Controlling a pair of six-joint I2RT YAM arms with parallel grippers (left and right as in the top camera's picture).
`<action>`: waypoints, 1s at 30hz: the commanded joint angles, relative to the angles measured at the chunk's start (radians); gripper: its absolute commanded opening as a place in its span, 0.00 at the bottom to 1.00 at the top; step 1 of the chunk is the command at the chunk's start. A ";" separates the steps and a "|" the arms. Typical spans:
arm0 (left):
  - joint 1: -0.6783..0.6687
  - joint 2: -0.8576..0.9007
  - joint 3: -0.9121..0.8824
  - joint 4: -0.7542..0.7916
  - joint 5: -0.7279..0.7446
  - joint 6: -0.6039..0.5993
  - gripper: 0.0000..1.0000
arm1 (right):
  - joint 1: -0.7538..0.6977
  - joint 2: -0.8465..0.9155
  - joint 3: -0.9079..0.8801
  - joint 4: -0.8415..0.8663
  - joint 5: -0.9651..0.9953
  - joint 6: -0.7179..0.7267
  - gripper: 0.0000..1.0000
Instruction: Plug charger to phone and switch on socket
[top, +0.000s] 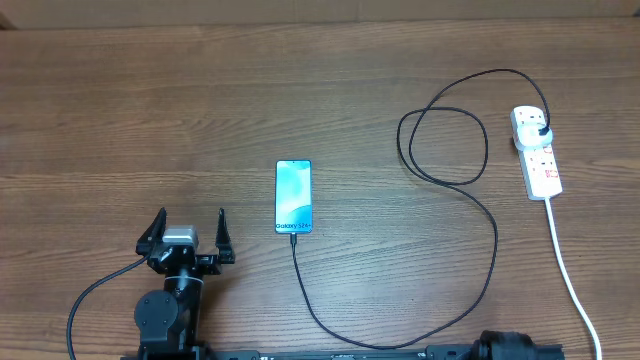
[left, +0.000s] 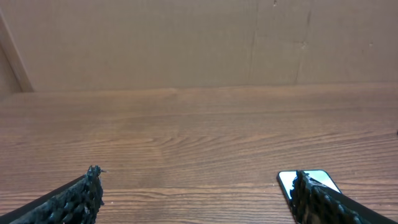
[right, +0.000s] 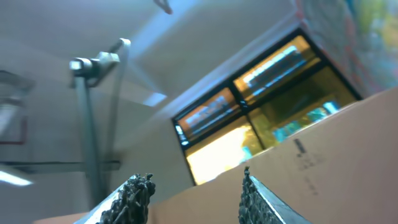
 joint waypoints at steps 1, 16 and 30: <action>0.010 -0.003 -0.003 -0.002 -0.013 -0.013 1.00 | 0.041 -0.055 -0.002 -0.003 -0.016 0.003 0.50; 0.010 -0.003 -0.003 -0.002 -0.013 -0.013 1.00 | 0.125 -0.154 0.021 0.021 -0.057 0.000 0.93; 0.010 -0.003 -0.003 -0.002 -0.013 -0.013 1.00 | 0.120 -0.154 -0.359 0.327 0.339 0.000 1.00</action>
